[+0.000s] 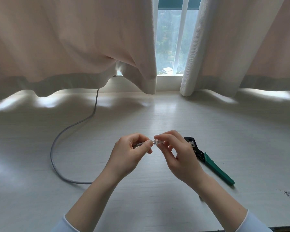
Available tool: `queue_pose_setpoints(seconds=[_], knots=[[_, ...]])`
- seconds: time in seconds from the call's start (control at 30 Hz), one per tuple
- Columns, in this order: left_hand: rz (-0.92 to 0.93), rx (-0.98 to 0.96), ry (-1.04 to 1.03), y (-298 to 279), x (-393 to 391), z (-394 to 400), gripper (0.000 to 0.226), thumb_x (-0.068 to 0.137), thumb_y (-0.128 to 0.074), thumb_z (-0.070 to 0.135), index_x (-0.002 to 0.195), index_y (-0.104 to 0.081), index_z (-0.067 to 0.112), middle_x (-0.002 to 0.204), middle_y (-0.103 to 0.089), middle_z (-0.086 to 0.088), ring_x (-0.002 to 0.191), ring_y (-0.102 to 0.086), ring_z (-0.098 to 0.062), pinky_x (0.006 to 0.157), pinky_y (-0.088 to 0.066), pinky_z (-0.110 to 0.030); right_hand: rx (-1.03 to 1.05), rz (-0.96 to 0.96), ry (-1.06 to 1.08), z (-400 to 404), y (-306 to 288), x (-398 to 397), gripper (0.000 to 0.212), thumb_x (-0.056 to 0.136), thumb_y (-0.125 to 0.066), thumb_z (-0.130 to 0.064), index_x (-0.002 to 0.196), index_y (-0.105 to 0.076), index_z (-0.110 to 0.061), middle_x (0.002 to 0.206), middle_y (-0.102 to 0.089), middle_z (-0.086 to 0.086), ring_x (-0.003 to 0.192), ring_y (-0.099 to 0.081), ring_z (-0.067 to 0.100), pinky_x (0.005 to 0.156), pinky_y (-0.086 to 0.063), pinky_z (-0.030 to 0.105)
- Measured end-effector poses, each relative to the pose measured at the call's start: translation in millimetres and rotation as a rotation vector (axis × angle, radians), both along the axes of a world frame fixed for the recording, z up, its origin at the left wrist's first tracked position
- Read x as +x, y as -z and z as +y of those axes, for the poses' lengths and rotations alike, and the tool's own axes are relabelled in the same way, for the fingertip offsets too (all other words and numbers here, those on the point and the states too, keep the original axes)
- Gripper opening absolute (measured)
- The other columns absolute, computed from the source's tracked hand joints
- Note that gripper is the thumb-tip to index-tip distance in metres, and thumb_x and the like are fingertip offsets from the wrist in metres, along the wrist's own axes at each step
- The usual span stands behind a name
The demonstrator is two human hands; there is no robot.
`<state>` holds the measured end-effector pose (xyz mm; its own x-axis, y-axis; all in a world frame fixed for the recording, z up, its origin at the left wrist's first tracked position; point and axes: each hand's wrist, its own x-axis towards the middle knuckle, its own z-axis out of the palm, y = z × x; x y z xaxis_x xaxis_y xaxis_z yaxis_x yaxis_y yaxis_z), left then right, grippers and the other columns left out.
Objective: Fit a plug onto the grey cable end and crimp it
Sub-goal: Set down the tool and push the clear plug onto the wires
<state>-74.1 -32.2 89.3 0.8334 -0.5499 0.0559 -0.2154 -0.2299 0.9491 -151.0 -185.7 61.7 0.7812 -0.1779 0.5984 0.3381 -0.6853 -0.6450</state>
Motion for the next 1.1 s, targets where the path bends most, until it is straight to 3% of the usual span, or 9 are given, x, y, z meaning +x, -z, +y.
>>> queue_pose_setpoints(seconds=[0.17,0.37,0.57,0.7,1.1], knots=[[-0.008,0.006,0.007,-0.4,0.6,0.5,0.012,0.088,-0.067,0.024,0.077,-0.071,0.022,0.065,-0.072,0.007,0.046,-0.044,0.001,0.046,-0.031,-0.010,-0.026,-0.008,-0.006,-1.3,-1.3,0.8,0.018,0.088,-0.061,0.000,0.104,-0.068,-0.004,0.092,-0.062,0.004,0.076,-0.059,0.011,0.063,-0.048,0.024],[-0.006,0.004,0.001,-0.1,-0.5,0.9,0.013,0.085,-0.066,0.033,0.077,-0.072,0.025,0.065,-0.072,0.009,0.046,-0.045,0.001,0.046,-0.032,-0.010,-0.032,-0.011,-0.034,0.1,-5.4,0.6,0.018,0.088,-0.060,0.001,0.103,-0.069,-0.004,0.092,-0.062,0.004,0.079,-0.057,0.008,0.066,-0.043,0.014],[-0.055,0.043,-0.010,1.5,-0.9,2.0,0.013,0.084,-0.065,0.037,0.077,-0.071,0.027,0.064,-0.070,0.013,0.057,-0.055,0.000,0.053,-0.036,-0.012,0.012,-0.005,-0.022,1.9,-6.3,0.6,0.017,0.090,-0.058,-0.007,0.102,-0.069,-0.005,0.080,-0.059,-0.007,0.067,-0.054,0.004,0.059,-0.047,0.027],[-0.068,0.039,-0.026,0.1,-1.8,1.2,0.013,0.087,-0.067,0.030,0.076,-0.071,0.025,0.058,-0.066,0.015,0.050,-0.051,0.003,0.049,-0.034,-0.009,0.053,0.003,-0.027,1.9,-4.5,0.8,0.016,0.089,-0.060,-0.008,0.102,-0.067,-0.003,0.077,-0.063,0.004,0.061,-0.057,0.012,0.059,-0.049,0.033],[-0.137,0.091,0.057,-5.2,-3.1,4.0,0.018,0.089,-0.061,0.036,0.076,-0.069,0.026,0.057,-0.062,0.017,0.049,-0.036,-0.009,0.047,-0.030,-0.016,0.079,0.010,-0.020,0.6,-5.5,0.2,0.014,0.088,-0.061,-0.006,0.100,-0.066,-0.002,0.077,-0.064,0.000,0.056,-0.058,0.012,0.055,-0.051,0.033]])
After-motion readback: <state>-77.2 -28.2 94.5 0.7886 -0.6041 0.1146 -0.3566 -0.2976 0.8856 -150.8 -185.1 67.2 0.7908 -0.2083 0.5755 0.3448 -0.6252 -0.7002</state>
